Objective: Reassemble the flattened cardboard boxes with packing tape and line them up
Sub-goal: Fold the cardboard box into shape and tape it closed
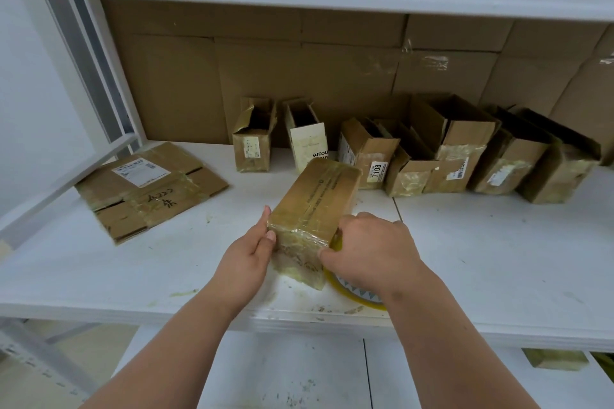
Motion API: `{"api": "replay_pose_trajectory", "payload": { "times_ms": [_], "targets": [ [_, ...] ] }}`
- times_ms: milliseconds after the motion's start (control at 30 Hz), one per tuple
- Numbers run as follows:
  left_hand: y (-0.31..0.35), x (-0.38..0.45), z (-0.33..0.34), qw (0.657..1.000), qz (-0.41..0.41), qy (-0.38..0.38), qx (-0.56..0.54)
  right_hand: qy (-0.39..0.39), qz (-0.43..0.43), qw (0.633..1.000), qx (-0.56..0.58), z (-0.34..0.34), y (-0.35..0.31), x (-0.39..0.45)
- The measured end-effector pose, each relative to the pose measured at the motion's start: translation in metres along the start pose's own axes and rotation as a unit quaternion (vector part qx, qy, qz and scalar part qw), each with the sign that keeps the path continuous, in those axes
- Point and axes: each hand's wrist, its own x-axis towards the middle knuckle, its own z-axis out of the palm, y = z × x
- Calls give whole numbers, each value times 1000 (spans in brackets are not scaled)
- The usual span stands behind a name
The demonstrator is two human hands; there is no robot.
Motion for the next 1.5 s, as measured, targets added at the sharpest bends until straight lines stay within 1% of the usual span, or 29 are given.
{"api": "replay_pose_trajectory", "payload": {
  "times_ms": [100,167,233,367,500,600,667,700,733,767,833,867,900,967,1000,1067,1100,1167,1267,1300,1400,1500],
  "targets": [
    [9,-7,4,999,-14,-14,-48,19,-21,999,-23,1,0,-3],
    [16,-14,12,998,-18,3,-66,32,-30,999,-23,2,-1,-7],
    [21,-19,20,996,-17,48,-68,44,-43,998,-19,3,-3,-11],
    [29,-26,21,989,-4,145,-22,57,-62,996,-10,3,-6,-15],
    [34,-27,10,980,33,196,29,79,-82,994,6,-2,-13,-15],
    [31,-23,-3,975,33,204,80,71,-96,993,18,-4,-24,-9],
    [26,-21,-13,976,-9,180,120,53,-101,993,20,-3,-32,-3],
    [24,-19,-17,977,-36,169,129,39,-101,994,23,-1,-36,-1],
    [24,-19,-20,976,-46,166,131,22,-99,994,30,0,-39,2],
    [25,-20,-21,974,-25,174,141,8,-97,994,43,0,-41,3],
    [29,-19,-23,954,74,205,206,-9,-98,992,74,-2,-43,4],
    [29,-16,-24,938,127,206,248,-14,-106,990,95,-3,-41,5],
    [29,-13,-24,929,154,187,280,-21,-111,986,125,-5,-38,7],
    [31,-9,-22,936,135,135,297,-49,-93,966,236,-6,-26,10],
    [33,-8,-22,939,119,124,298,-67,-71,946,309,-4,-18,10],
    [35,-4,-21,935,105,129,314,-95,-27,898,429,4,-2,13],
    [36,-3,-20,935,97,132,315,-103,-12,878,467,9,4,13],
    [39,0,-22,947,78,134,281,-115,4,842,526,19,13,16],
    [41,11,-32,957,65,124,252,-135,4,777,615,30,15,18],
    [41,14,-38,958,62,114,257,-144,-5,763,630,33,14,19],
    [38,22,-50,947,72,113,292,-179,-64,754,629,42,4,21],
    [35,21,-55,947,82,137,277,-199,-87,745,631,46,-5,23]
  ]
}}
